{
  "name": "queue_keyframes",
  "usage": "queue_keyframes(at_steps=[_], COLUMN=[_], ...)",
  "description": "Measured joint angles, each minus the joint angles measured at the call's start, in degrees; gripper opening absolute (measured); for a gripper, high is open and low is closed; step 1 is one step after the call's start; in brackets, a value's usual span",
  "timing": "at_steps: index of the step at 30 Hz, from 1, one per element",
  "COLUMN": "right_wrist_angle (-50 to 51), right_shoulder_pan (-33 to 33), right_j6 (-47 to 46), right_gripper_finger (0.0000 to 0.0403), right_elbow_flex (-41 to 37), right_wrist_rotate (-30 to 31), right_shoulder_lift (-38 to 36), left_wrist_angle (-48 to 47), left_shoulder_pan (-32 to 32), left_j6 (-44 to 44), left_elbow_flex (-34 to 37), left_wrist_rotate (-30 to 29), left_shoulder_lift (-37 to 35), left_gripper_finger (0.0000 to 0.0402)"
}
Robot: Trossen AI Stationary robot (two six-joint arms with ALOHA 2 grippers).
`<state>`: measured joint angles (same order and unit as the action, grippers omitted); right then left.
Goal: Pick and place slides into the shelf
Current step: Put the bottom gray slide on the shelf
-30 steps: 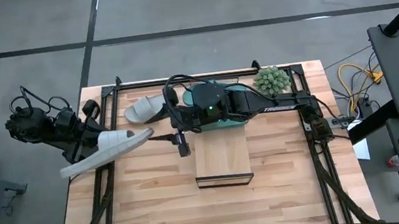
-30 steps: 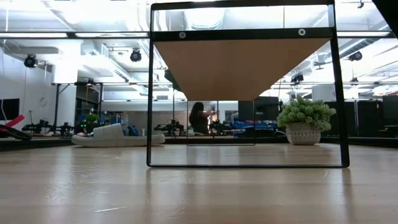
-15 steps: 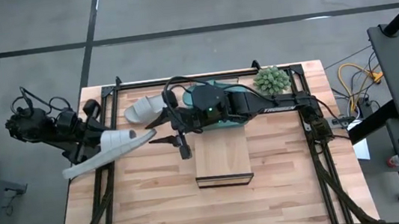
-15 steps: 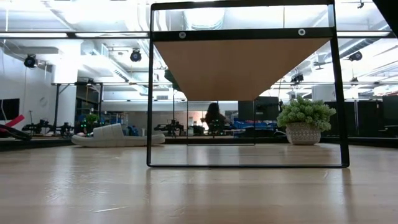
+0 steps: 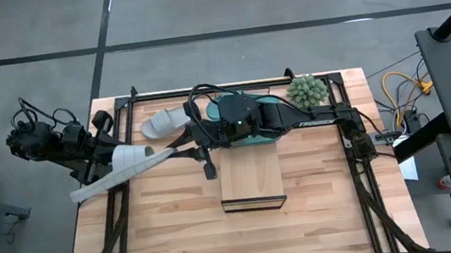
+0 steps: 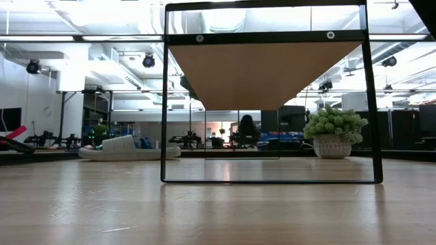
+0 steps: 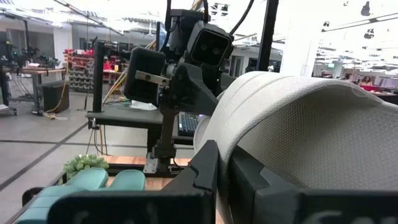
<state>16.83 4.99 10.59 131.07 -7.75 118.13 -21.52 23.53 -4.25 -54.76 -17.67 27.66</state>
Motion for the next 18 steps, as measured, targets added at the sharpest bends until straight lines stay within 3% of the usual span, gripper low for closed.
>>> queue_keyframes(at_steps=[5, 18], right_wrist_angle=[-0.2, 0.4], right_shoulder_pan=[0.0, 0.0], right_j6=[-0.7, -1.3], right_gripper_finger=[0.0021, 0.0018], right_elbow_flex=[0.0, -0.1], right_wrist_rotate=[0.1, 0.6], right_shoulder_lift=[0.0, -0.5], left_wrist_angle=[0.1, 0.0], left_shoulder_pan=[0.0, 0.0], left_j6=[0.1, 0.2], left_elbow_flex=[0.0, 0.0], left_wrist_rotate=[-0.3, -0.8], left_shoulder_lift=[-0.4, -5.2], left_gripper_finger=[0.0000, 0.0000])
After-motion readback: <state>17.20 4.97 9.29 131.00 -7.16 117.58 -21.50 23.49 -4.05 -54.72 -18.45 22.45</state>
